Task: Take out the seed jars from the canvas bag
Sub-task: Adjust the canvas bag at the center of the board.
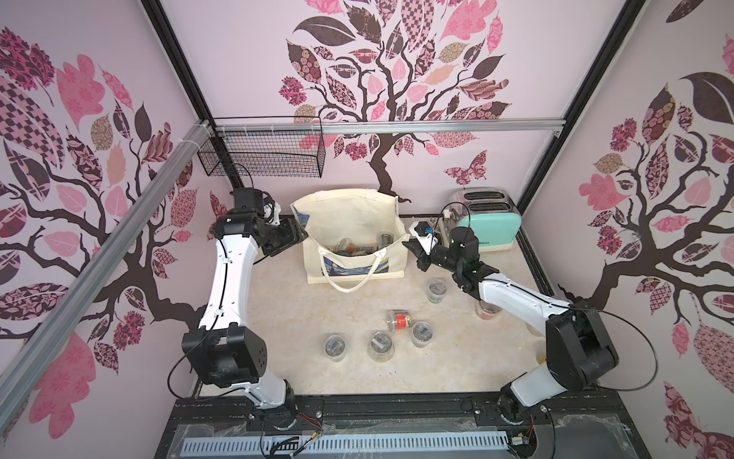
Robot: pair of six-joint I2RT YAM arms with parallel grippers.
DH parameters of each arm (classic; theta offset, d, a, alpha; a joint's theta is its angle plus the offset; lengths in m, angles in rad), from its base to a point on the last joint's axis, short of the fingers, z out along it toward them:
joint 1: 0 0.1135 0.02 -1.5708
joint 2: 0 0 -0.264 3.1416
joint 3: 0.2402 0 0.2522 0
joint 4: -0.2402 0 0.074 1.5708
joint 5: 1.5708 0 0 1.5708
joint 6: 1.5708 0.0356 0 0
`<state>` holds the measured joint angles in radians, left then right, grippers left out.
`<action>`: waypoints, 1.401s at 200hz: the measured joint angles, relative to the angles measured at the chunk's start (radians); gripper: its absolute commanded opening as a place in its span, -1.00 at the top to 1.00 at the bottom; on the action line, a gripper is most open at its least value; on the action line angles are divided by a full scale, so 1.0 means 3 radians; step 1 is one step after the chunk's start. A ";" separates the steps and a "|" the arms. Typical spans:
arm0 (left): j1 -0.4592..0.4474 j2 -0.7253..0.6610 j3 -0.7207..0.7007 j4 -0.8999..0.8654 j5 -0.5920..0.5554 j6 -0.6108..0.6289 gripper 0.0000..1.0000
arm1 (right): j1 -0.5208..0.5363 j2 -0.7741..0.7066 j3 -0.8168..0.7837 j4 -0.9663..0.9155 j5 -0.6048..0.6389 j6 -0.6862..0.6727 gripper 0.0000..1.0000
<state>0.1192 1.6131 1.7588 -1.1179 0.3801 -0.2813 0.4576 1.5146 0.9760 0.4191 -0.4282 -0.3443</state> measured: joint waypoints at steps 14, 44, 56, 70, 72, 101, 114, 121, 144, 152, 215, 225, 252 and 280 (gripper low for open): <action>0.0000 0.0069 0.0029 0.0003 -0.0042 0.0003 -0.31 | 0.0103 -0.0132 -0.0135 0.0019 0.0065 0.0001 1.00; 0.0000 0.0116 0.0034 0.0014 -0.0111 0.0055 -0.31 | 0.0304 -0.0394 -0.0390 0.0017 0.0134 0.0029 0.85; 0.0000 0.0116 0.0034 0.0031 -0.0126 0.0083 -0.32 | 0.0333 -0.0470 -0.0470 0.0017 0.0140 0.0041 0.67; -0.0001 0.0116 0.0029 0.0056 -0.0125 0.0106 -0.39 | 0.0348 -0.0565 -0.0567 0.0008 0.0139 0.0024 0.45; -0.0001 0.0114 0.0027 0.0061 -0.0121 0.0113 -0.40 | 0.0347 -0.0582 -0.0584 0.0000 0.0142 0.0057 0.43; 0.0000 0.0111 0.0025 0.0079 0.0041 0.0086 -0.60 | 0.0341 -0.0799 -0.0661 -0.0151 0.0224 0.0004 0.19; -0.0001 0.0099 0.0051 0.0083 0.0145 0.0056 -0.62 | 0.0340 -0.0874 -0.0612 -0.0234 0.0267 -0.0050 0.12; -0.0001 0.0084 0.0065 0.0094 0.0187 0.0050 -0.62 | 0.0340 -0.0902 -0.0554 -0.0304 0.0291 -0.0090 0.09; -0.0004 -0.0039 0.0099 0.0155 0.0198 0.0055 -0.61 | 0.0340 -0.0921 -0.0244 -0.0496 0.0329 -0.0229 0.02; -0.0004 -0.0076 0.0128 0.0172 0.0160 0.0061 -0.62 | 0.0340 -0.0921 -0.0123 -0.0554 0.0327 -0.0268 -0.01; -0.0019 0.0121 0.0390 0.0292 -0.0140 0.0001 -0.59 | 0.0337 -0.0624 0.0810 -0.0701 0.0116 -0.0219 -0.05; -0.0031 0.0217 0.0390 0.0315 -0.0214 0.0023 -0.56 | 0.0342 -0.0504 0.0950 -0.0731 0.0097 -0.0195 -0.05; -0.0081 0.0440 0.0392 0.0376 -0.0343 0.0187 -0.48 | 0.0362 -0.0099 0.1380 -0.0963 0.0104 -0.0121 -0.05; -0.0187 0.0369 0.0186 0.0579 -0.0509 0.0417 -0.21 | 0.0460 0.0280 0.1840 -0.1310 0.0240 -0.0066 -0.06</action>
<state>0.0631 1.7237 1.8145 -0.9443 0.2276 -0.1562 0.5957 1.5986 1.5280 0.0261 -0.3561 -0.3641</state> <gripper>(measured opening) 0.636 0.528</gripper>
